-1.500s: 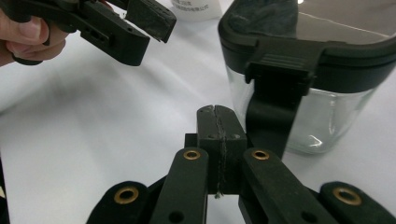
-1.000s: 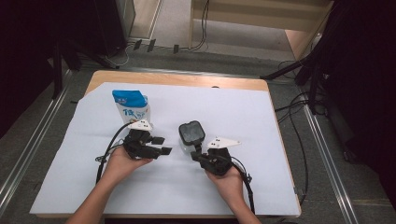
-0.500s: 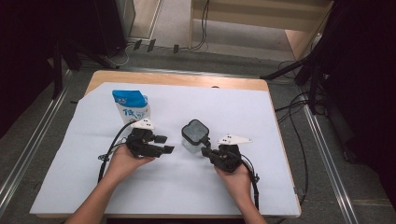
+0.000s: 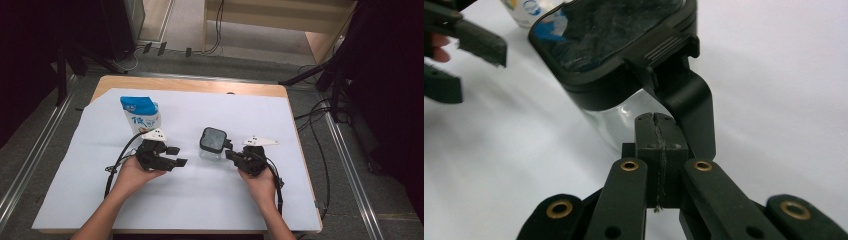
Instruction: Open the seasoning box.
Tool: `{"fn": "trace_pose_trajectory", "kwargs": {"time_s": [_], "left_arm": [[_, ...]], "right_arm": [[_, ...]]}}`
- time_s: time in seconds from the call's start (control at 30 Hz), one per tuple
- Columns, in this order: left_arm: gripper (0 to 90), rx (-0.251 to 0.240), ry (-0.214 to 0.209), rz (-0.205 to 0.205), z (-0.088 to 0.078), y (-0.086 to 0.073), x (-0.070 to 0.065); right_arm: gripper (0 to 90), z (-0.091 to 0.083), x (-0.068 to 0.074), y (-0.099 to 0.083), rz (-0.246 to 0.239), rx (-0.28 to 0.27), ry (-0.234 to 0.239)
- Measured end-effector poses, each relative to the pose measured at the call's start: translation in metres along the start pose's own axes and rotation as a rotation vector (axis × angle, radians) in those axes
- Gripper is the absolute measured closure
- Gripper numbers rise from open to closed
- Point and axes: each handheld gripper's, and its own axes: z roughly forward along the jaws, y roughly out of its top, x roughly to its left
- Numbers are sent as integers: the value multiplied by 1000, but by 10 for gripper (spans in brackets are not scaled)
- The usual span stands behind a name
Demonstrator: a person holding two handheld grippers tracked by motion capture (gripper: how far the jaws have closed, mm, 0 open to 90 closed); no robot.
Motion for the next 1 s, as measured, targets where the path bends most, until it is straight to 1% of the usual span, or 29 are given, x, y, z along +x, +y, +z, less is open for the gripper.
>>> {"fn": "trace_pose_trajectory", "kwargs": {"time_s": [0.13,0.17,0.23,0.33,0.4,0.53,0.63,0.7,0.77,0.83,0.87,0.9,1.0], "left_arm": [[417,7,5,7,-1,-1,-2],[413,1,1,6,-1,-1,-2],[408,-11,-3,8,-2,-2,-2],[402,-15,2,9,-2,-3,-3],[400,-12,0,11,-2,-4,-4],[396,-13,4,15,-1,-7,-4],[389,-22,3,19,1,-8,-4],[387,-29,5,18,1,-7,-4],[387,-38,-1,17,0,-6,-3],[386,-40,5,16,0,-4,-1],[381,-44,-9,10,0,-2,1],[379,-55,-13,11,0,-1,2],[361,-51,-8,34,2,7,3]], "right_arm": [[900,3,-6,3,14,-12,-18],[900,5,-8,3,26,-14,-16],[900,8,-10,4,30,-11,-14],[900,11,-10,6,22,-2,-20],[900,11,-12,9,11,-5,-28],[900,13,-17,13,21,-11,-28],[900,15,-20,13,38,-14,-16],[900,14,-19,13,31,-8,-12],[900,11,-18,14,22,-4,-7],[837,6,-17,15,7,17,-5],[798,3,-17,14,4,22,5],[781,0,-18,14,2,25,11],[696,-8,-19,13,-15,7,28]]}}
